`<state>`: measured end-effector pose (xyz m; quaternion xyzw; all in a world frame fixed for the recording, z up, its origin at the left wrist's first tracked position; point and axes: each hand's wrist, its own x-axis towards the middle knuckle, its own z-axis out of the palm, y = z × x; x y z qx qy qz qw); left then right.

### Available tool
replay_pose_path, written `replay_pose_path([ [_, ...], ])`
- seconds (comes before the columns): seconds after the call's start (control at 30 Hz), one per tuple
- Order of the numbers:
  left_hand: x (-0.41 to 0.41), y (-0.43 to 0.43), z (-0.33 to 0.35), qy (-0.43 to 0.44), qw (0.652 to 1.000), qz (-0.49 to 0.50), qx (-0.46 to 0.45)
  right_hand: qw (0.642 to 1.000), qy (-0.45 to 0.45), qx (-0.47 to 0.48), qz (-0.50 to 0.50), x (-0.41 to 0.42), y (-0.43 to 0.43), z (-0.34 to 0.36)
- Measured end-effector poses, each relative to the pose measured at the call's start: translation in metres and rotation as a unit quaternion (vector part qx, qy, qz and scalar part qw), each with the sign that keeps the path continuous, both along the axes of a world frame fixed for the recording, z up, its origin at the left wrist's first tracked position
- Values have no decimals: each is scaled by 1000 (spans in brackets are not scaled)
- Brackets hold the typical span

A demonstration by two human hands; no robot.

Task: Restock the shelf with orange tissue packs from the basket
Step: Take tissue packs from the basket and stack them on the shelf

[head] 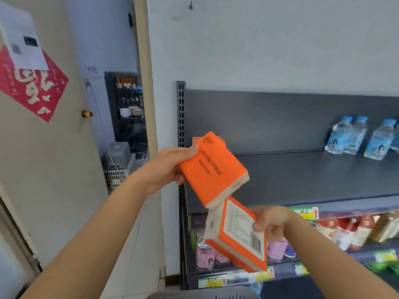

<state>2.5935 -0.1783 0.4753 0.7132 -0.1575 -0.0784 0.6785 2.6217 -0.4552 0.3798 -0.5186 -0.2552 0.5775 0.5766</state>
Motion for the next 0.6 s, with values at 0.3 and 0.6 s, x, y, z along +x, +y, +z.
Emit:
replay_pose_path([
  [0.3, 78, -9, -28, 86, 969, 132, -192, 932, -40, 36, -358, 63, -44, 71],
  [0.6, 142, -31, -84, 35, 976, 213, 7, 886, -26, 68, -458, 95, -41, 64],
])
